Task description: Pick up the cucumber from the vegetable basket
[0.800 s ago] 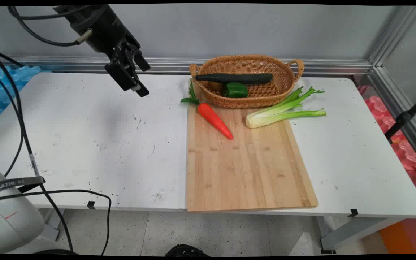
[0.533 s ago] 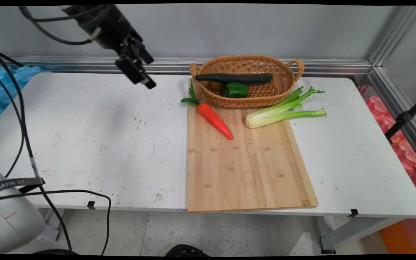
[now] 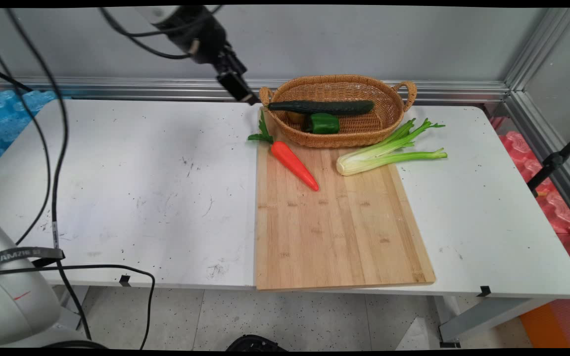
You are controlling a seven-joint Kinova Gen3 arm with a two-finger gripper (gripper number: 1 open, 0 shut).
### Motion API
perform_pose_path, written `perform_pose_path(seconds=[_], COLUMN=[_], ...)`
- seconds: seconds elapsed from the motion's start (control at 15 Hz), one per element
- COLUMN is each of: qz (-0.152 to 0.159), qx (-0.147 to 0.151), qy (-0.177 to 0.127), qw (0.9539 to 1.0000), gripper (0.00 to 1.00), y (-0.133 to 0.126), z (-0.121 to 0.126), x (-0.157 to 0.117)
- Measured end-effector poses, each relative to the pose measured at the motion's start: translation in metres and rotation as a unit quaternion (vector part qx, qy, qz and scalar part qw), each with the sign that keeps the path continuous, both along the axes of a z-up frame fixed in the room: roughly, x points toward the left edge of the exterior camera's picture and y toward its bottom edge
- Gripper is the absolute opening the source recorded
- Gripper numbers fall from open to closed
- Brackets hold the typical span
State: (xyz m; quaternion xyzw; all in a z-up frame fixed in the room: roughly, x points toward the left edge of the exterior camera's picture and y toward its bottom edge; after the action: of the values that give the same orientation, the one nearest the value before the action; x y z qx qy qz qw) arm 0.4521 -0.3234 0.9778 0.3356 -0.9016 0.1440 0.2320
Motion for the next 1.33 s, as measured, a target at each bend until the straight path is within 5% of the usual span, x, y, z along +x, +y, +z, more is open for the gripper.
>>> perform_pose_path(seconds=[0.6, 1.33], qz=[0.031, 0.061], qx=[-0.021, -0.005], qy=[0.027, 0.071], qw=[0.9989, 0.9956], gripper=[1.0, 1.0], y=[-0.1, -0.2], z=[-0.067, -0.159], x=[-0.04, -0.087])
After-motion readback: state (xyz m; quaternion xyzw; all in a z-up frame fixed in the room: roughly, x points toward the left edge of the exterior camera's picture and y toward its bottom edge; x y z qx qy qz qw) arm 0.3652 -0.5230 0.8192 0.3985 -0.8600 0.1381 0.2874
